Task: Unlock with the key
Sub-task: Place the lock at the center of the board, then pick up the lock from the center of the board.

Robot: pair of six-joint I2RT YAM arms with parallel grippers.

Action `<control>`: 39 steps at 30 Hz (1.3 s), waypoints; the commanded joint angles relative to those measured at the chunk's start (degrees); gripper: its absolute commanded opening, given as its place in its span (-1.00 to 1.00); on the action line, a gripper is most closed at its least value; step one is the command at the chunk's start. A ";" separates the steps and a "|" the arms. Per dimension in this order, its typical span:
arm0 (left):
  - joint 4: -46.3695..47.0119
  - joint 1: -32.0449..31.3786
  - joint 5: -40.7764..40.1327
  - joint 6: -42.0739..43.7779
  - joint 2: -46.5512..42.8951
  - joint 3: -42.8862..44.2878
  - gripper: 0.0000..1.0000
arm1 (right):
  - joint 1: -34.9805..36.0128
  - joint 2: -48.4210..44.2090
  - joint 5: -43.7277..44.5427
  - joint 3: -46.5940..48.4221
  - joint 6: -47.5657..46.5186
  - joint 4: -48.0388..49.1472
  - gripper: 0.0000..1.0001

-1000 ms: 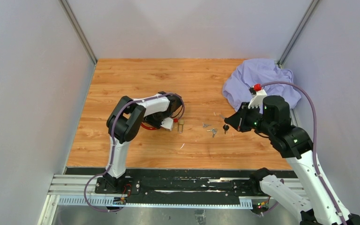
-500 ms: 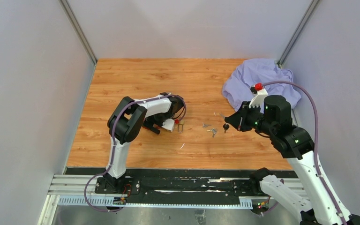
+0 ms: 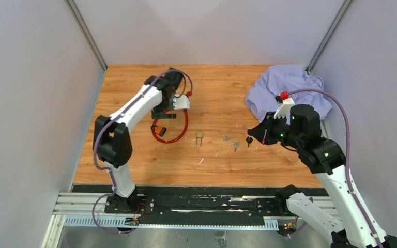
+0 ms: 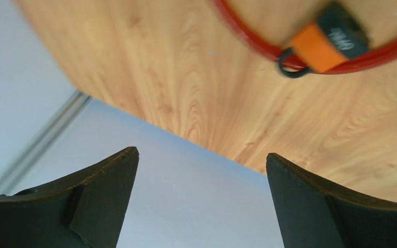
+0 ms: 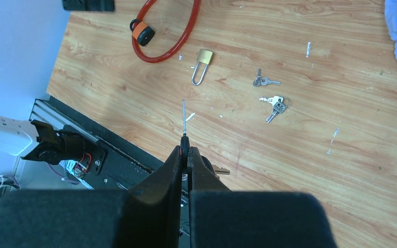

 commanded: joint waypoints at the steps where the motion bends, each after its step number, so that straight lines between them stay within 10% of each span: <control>1: 7.50 6.97 7.37 -3.42 -5.13 0.50 0.96 | 0.82 0.01 0.36 0.71 -0.49 -0.51 -0.99; 10: 20.82 19.02 23.57 2.66 -6.09 -10.92 0.96 | 0.82 2.33 1.25 1.81 -0.82 -1.29 -0.99; 17: 71.44 27.81 24.75 -23.24 -24.00 -31.53 0.96 | 0.82 3.56 2.41 1.49 -0.28 -1.65 -0.99; 28: 47.94 27.71 48.54 38.48 -28.35 -51.42 0.95 | 0.82 4.03 2.99 1.90 -0.25 -2.18 -0.99; 39: 26.57 27.66 51.92 62.26 -17.64 -41.05 0.52 | 0.82 2.93 3.22 0.83 -0.05 -2.35 -0.99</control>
